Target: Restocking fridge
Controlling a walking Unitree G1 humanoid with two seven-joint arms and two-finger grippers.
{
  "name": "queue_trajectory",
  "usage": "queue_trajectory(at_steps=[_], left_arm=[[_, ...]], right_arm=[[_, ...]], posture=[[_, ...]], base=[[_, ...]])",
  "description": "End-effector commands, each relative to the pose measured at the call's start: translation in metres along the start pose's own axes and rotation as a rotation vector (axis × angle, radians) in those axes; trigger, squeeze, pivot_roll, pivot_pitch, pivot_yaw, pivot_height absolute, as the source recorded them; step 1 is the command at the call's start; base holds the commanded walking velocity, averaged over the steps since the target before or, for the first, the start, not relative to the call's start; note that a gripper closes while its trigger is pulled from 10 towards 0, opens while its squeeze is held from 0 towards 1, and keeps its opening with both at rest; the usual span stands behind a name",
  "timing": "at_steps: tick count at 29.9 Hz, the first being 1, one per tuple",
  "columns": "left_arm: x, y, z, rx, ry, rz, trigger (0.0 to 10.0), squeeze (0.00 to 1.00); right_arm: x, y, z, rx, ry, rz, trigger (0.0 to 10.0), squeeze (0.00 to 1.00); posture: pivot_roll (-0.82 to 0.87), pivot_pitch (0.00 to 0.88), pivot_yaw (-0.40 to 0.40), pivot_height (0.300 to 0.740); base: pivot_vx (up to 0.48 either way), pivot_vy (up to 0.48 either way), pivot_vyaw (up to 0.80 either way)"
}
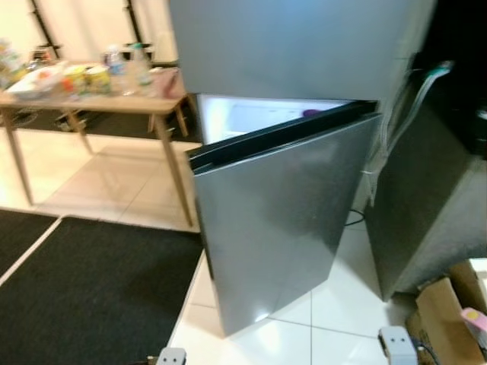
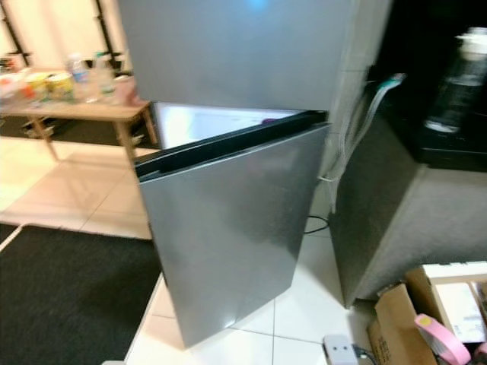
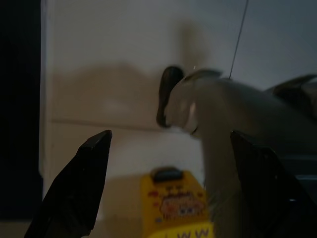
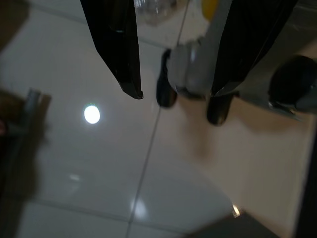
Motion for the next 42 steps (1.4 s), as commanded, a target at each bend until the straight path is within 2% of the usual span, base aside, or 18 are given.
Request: queue_trajectory(at_steps=[1,6,27,30,42], left_arm=[[0.001,-0.004,0.005,0.000,-0.016,-0.018,10.0,0.00],[0.001,-0.002,0.003,0.008,-0.013,-0.016,10.0,0.00],[0.001,0.003,0.000,0.042,0.016,-0.004,10.0,0.00],[0.001,0.004,-0.001,0.021,0.028,0.003,10.0,0.00],[0.001,0.000,-0.003,0.064,0.038,-0.025,10.0,0.00]], right_arm=[[-0.002,-0.007,0.006,0.017,-0.026,-0.017,10.0,0.00],[-0.006,-0.027,0.013,0.035,-0.071,-0.058,10.0,0.00],[-0.011,-0.045,0.024,0.026,-0.141,-0.101,10.0,0.00],[-0.012,-0.046,0.026,0.027,-0.162,-0.098,10.0,0.00],[-0.012,-0.045,0.026,0.019,-0.168,-0.097,10.0,0.00]], posture=[[-0.06,0.000,-0.001,0.740],[-0.07,0.000,0.003,0.740],[-0.07,0.000,0.005,0.740],[-0.07,0.000,0.006,0.740],[-0.07,0.000,-0.001,0.740]], base=[[0.000,0.000,0.72],[0.000,0.000,0.72],[0.000,0.000,0.70],[0.000,0.000,0.00],[0.021,0.000,0.00]])
Point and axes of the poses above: a point about 5 cm out from each wrist's last joint towards the gripper, its own x axis pointing out of the wrist towards the gripper, its own y axis along the axis of the wrist's last joint, z = x × y, the point moved 4 cm from there along x, pointing out of the wrist towards the gripper, and after that the axes turned 15 degrees about x, right-handed, at the moved point
